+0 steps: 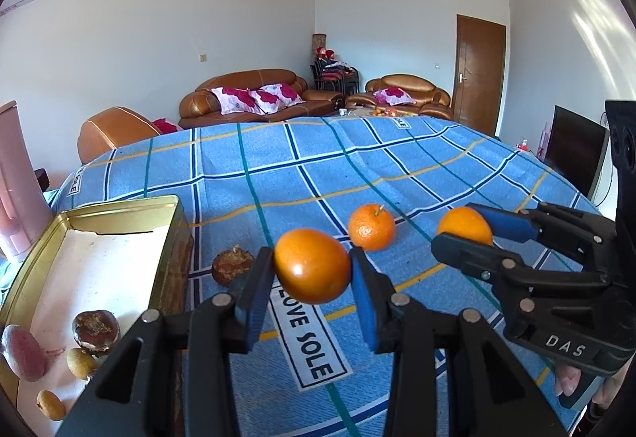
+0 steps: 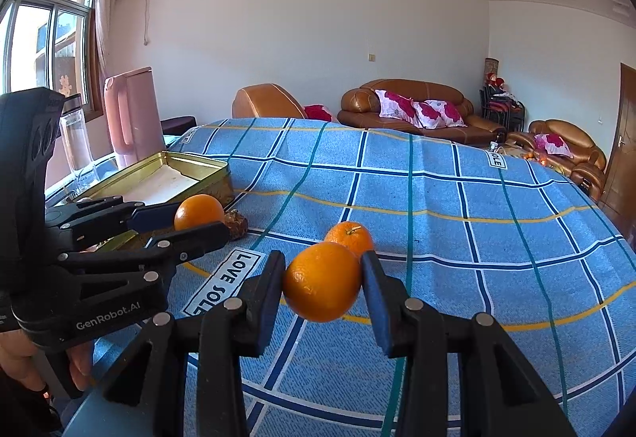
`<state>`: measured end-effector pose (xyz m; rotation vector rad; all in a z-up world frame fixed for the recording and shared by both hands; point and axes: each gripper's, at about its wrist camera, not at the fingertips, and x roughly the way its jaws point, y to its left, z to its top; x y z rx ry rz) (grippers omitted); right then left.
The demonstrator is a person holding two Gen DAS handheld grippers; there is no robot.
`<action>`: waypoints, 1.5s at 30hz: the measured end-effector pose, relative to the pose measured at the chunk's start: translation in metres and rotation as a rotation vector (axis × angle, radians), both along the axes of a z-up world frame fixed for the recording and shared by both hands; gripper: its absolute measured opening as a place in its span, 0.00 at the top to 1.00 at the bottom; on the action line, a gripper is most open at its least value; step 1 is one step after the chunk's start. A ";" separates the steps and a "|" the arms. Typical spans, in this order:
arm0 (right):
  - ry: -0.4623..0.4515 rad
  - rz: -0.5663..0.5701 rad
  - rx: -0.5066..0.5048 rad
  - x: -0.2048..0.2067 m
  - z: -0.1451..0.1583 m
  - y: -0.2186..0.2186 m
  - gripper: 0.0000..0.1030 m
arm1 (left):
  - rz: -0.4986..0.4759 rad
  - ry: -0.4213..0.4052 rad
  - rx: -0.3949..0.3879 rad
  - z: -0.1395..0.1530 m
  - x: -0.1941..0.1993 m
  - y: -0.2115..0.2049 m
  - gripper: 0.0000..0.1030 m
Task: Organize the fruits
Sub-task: 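Lift both held oranges and carry them over the tin tray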
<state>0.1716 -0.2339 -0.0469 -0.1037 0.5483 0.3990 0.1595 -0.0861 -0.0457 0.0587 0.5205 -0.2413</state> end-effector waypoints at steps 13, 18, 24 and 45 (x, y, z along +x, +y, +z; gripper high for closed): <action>-0.050 0.002 0.004 -0.010 0.004 -0.001 0.60 | 0.006 -0.065 0.008 0.005 -0.012 -0.001 0.61; -0.063 0.004 0.004 -0.012 0.005 -0.001 0.60 | 0.010 -0.081 0.003 0.007 -0.015 0.001 0.61; -0.080 0.008 0.002 -0.014 0.007 0.001 0.60 | 0.012 -0.095 -0.002 0.009 -0.018 0.001 0.61; -0.166 0.026 0.002 -0.030 0.011 0.003 0.60 | 0.048 -0.185 0.005 0.014 -0.037 0.005 0.61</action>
